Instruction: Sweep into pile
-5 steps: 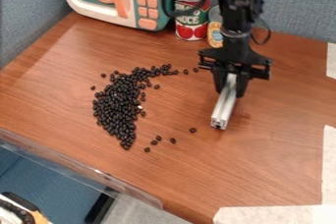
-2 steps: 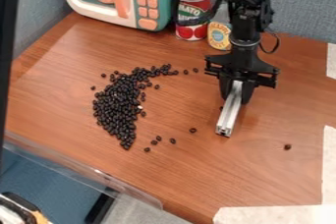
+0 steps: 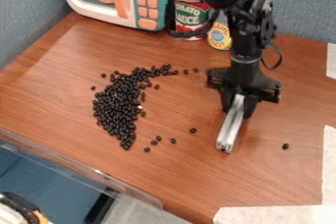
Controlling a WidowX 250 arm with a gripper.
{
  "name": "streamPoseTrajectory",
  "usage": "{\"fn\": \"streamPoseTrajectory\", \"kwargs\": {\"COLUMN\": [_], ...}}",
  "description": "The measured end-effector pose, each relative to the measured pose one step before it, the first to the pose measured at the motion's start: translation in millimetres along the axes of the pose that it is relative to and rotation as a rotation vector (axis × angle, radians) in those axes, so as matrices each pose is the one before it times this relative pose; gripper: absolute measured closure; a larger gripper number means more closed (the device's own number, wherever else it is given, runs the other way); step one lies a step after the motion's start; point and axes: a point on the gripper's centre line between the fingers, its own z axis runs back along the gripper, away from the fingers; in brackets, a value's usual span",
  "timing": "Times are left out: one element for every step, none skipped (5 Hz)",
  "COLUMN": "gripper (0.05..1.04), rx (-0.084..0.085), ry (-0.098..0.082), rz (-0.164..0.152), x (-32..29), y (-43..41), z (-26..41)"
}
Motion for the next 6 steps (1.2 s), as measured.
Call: {"fn": "streamPoseTrajectory", "kwargs": {"gripper": [0.713, 0.713, 0.713, 0.713, 0.713, 0.713], "rx": [-0.0052, -0.0048, 0.0177, 0.0323, 0.0130, 0.0006], "ry": [-0.0003, 0.0127, 0.0190, 0.0263, 0.0315, 0.0191], "rz": [-0.0334, -0.0834, -0.1257, -0.0747, -0.0303, 0.0161], "x": [-15.84, -14.80, -14.62, -9.11, -14.65, -16.31], "y": [3.52, 6.70, 17.64, 10.10, 15.83, 19.97], "z": [0.34, -0.18, 2.15, 0.31, -0.18, -1.04]}}
